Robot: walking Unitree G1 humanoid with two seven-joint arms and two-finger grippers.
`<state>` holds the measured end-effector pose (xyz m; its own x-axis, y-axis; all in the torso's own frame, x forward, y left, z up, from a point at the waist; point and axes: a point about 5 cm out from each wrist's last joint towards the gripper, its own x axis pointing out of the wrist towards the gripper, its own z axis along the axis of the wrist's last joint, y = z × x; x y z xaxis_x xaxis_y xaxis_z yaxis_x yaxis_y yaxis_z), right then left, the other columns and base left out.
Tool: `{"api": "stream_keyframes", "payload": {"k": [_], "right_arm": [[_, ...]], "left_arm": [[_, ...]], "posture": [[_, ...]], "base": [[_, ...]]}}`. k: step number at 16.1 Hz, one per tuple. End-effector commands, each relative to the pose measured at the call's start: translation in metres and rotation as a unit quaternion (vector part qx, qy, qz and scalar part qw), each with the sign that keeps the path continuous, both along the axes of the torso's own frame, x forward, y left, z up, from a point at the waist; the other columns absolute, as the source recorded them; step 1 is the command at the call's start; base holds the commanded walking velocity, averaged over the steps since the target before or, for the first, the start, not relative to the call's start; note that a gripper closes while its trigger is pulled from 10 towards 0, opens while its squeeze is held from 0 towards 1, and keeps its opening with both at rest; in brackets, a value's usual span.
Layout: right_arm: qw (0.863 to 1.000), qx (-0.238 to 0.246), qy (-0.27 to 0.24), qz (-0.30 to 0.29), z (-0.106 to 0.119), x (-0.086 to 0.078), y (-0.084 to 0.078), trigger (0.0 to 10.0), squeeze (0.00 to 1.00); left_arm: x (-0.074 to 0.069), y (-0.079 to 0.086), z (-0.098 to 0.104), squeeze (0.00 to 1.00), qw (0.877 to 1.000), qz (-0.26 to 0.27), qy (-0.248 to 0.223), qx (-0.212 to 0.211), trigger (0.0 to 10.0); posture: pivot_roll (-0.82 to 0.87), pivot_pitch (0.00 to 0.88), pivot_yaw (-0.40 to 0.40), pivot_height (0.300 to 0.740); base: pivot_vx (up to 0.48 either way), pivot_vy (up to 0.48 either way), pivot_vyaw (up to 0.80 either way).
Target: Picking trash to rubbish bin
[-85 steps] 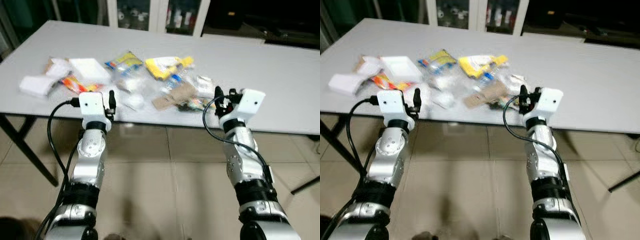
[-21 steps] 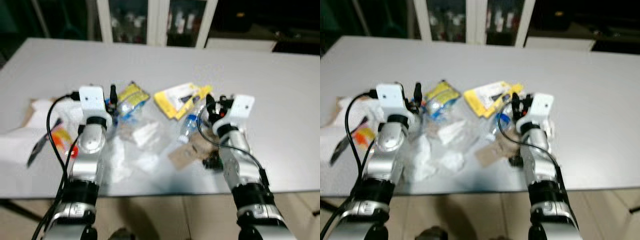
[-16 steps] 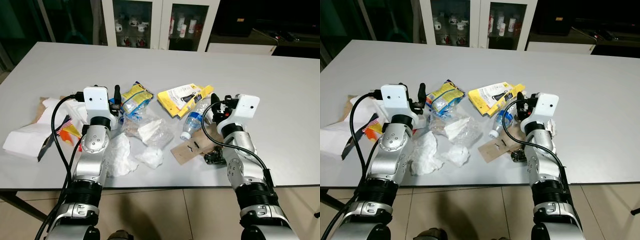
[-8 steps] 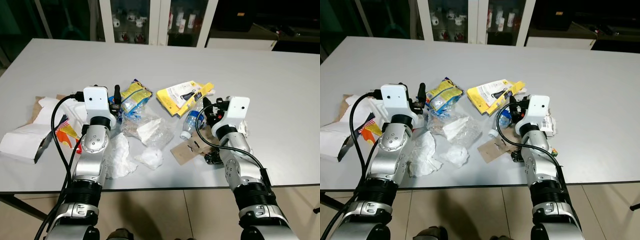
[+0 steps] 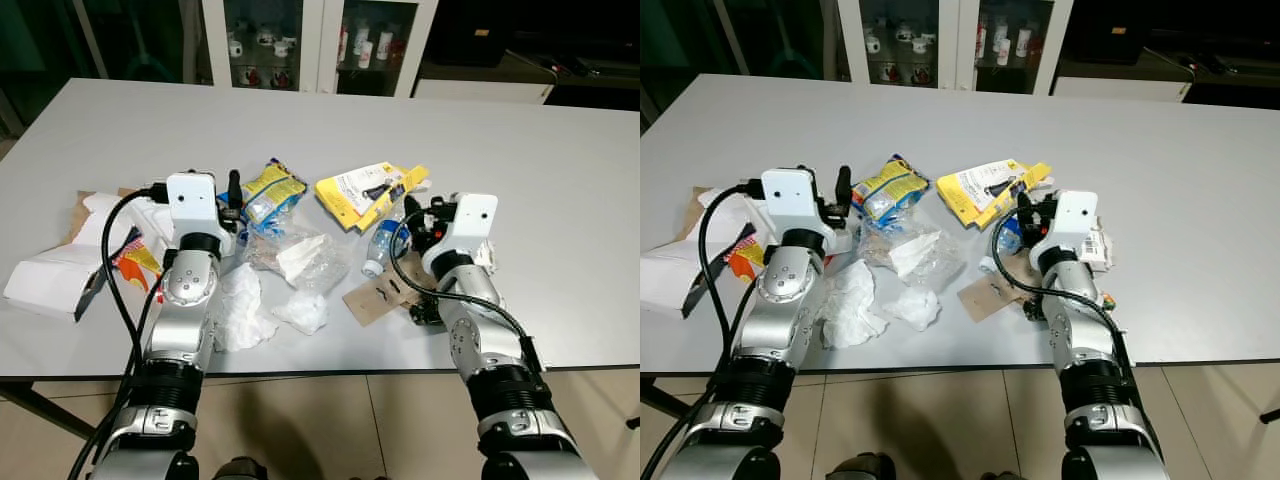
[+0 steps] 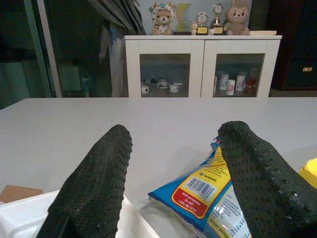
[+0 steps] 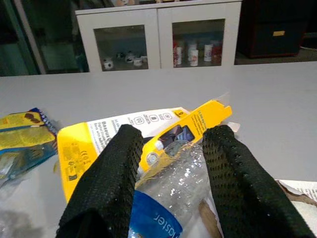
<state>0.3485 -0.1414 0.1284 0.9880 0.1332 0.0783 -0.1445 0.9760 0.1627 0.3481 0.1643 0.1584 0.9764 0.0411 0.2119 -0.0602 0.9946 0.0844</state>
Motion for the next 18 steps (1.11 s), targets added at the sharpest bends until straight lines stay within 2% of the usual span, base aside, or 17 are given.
{"api": "stream_keyframes", "payload": {"k": [1, 8, 18], "right_arm": [[1.000, -0.010, 0.015, 0.002, -0.0055, -0.0013, -0.0025, 10.0, 0.00], [1.000, -0.015, 0.023, 0.015, -0.0084, -0.0036, 0.0006, 10.0, 0.00], [0.998, -0.024, 0.045, 0.044, -0.0144, -0.0061, 0.0057, 10.0, 0.00]], "left_arm": [[0.0005, -0.0042, -0.0027, 0.00, 1.000, -0.006, 0.006, 0.009, 10.0], [-0.0010, -0.0026, -0.0048, 0.00, 1.000, -0.001, 0.010, 0.005, 10.0], [-0.0017, 0.0020, -0.0069, 0.00, 1.000, 0.007, 0.015, -0.003, 10.0]], "posture": [[0.03, 0.026, -0.059, 0.740], [0.03, 0.041, -0.068, 0.740], [0.03, 0.064, -0.078, 0.740]], "base": [[0.000, -0.480, 0.00], [0.000, -0.480, 0.00], [0.000, 0.000, 0.00]]}}
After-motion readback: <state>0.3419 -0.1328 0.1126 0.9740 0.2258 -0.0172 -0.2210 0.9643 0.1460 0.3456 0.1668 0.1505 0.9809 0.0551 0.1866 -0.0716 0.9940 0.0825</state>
